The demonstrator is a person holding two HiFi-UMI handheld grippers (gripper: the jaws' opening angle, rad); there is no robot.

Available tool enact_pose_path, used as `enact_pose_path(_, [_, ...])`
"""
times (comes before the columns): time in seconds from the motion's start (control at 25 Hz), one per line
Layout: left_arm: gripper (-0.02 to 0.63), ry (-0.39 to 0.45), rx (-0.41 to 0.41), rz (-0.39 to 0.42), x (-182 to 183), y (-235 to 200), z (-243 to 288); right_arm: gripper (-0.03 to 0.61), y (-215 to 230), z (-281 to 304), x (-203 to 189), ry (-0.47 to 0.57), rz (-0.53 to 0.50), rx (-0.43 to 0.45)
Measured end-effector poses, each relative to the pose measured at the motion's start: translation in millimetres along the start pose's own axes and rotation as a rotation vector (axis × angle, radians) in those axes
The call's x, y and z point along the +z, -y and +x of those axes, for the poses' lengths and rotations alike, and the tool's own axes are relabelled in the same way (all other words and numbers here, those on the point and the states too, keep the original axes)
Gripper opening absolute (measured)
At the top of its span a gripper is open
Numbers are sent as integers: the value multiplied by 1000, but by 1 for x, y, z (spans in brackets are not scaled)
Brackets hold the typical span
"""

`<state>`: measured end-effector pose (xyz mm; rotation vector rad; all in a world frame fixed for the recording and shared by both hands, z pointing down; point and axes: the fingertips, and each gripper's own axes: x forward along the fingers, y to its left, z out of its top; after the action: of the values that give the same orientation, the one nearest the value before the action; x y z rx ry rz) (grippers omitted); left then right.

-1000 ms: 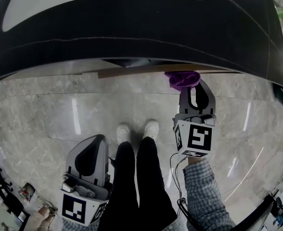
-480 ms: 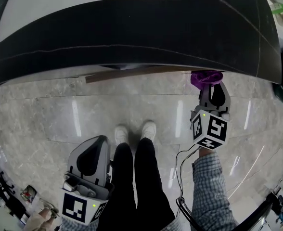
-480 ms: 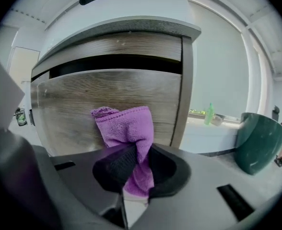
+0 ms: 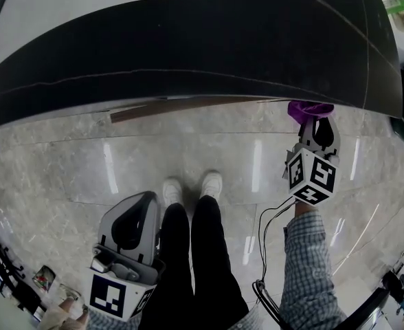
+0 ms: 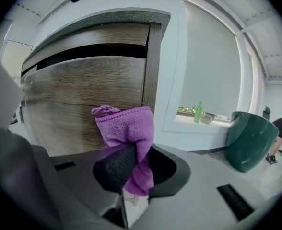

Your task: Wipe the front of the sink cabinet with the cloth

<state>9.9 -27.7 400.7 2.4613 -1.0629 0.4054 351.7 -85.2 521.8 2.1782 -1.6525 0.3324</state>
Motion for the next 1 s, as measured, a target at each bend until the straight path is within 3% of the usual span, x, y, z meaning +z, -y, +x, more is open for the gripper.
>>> enact_pose_path(0.44, [11,9,29,-17,-6,-15,-10,74,-24,5,-17,-37,28,17])
enact_pose_path(1.0, [11,36,65,-18,-9,-43,-34,74,-115,-11,-17,-37,78,139])
